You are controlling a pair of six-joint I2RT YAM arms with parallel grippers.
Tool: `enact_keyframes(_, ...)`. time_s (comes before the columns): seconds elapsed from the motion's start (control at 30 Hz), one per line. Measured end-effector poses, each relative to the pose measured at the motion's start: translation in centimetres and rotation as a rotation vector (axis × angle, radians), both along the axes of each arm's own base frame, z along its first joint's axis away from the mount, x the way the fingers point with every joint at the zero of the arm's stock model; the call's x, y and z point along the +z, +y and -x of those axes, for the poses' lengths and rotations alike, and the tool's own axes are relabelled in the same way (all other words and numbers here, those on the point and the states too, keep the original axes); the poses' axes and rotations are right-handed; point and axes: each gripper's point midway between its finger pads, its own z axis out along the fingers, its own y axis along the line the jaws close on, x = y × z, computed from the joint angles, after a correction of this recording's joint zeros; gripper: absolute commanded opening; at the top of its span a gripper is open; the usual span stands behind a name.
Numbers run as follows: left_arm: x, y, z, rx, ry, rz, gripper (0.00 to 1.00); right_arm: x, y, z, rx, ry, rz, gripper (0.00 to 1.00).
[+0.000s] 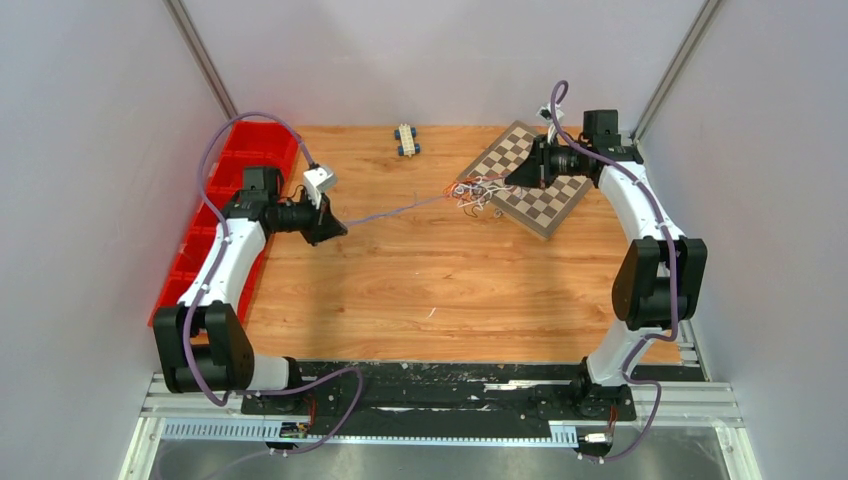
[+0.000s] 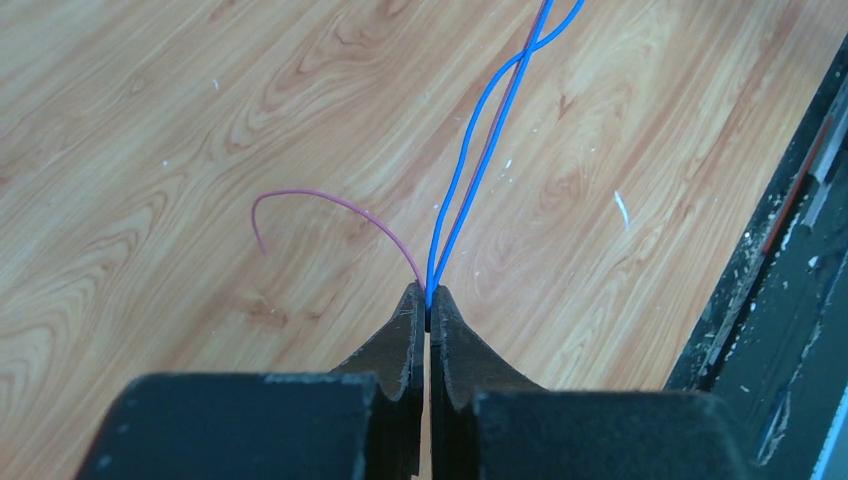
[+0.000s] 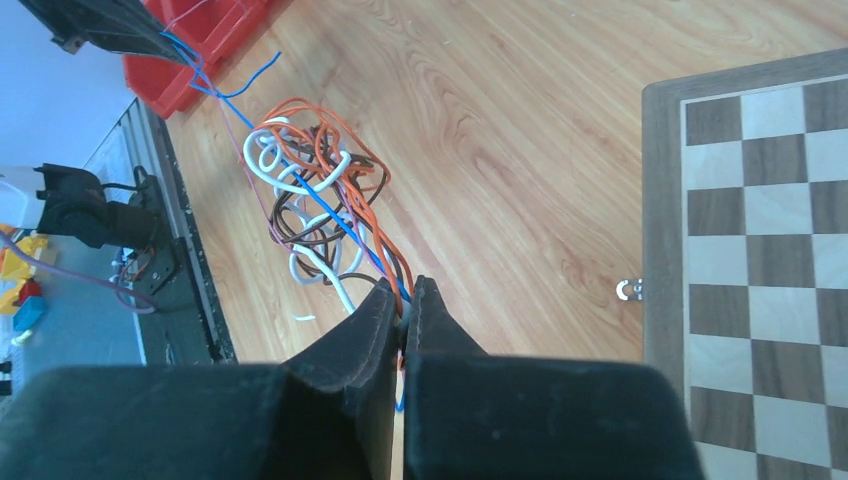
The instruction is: Untangle the cables
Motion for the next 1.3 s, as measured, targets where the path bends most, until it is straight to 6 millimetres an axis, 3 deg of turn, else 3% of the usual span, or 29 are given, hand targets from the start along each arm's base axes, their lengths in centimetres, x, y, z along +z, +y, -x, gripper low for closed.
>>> enact_keyframes(0.23,-1.9,1.2,0.5,-0.018,-0.015,-0.046,0.00,-0.1,-0.1,0.8,0.011,0.040,-0.019,0.00)
enact_keyframes(0.43,-3.5,2.7,1.1,-0.002,0.002,-0.085,0.00,0.3,-2.6,0.2,-0.043,0.048,-0.042,0.00)
enact_keyframes(0.53,-3.8,2.6,1.3,-0.004,0.017,-0.097,0.00,0.2,-1.9,0.3,-0.027,0.048,-0.048,0.00)
enact_keyframes(0.57,-4.0,2.5,1.4,-0.005,0.024,-0.114,0.04,0.0,-1.3,0.5,-0.015,0.044,-0.044,0.00)
enact_keyframes(0.6,-4.2,2.3,1.7,-0.012,0.034,-0.130,0.14,-0.2,-0.7,0.7,-0.004,0.047,-0.041,0.00)
enact_keyframes(0.63,-4.4,2.1,1.8,-0.015,0.042,-0.140,0.46,-0.4,0.0,1.0,0.009,0.051,-0.039,0.00)
enact_keyframes(0.67,-4.5,1.8,2.0,-0.023,0.051,-0.148,0.58,-0.6,0.9,1.4,0.024,0.055,-0.035,0.00)
enact_keyframes(0.7,-4.5,1.4,2.3,-0.034,0.064,-0.149,0.71,-0.7,2.1,1.8,0.049,0.058,-0.034,0.00)
enact_keyframes(0.8,-3.5,0.2,2.3,-0.042,0.088,-0.120,0.83,0.0,5.5,3.0,0.124,0.034,-0.037,0.00)
enact_keyframes(0.9,-0.9,-1.5,1.5,-0.048,0.056,-0.065,0.93,1.2,8.5,4.3,0.190,0.002,-0.053,0.00)
enact_keyframes(1.07,3.1,-6.3,0.6,-0.107,-0.047,0.029,0.97,3.2,10.4,4.9,0.237,-0.036,-0.087,0.00)
enact_keyframes(1.3,5.6,-12.9,-0.7,-0.180,-0.127,0.139,0.92,6.4,12.7,6.3,0.332,-0.087,-0.146,0.00)
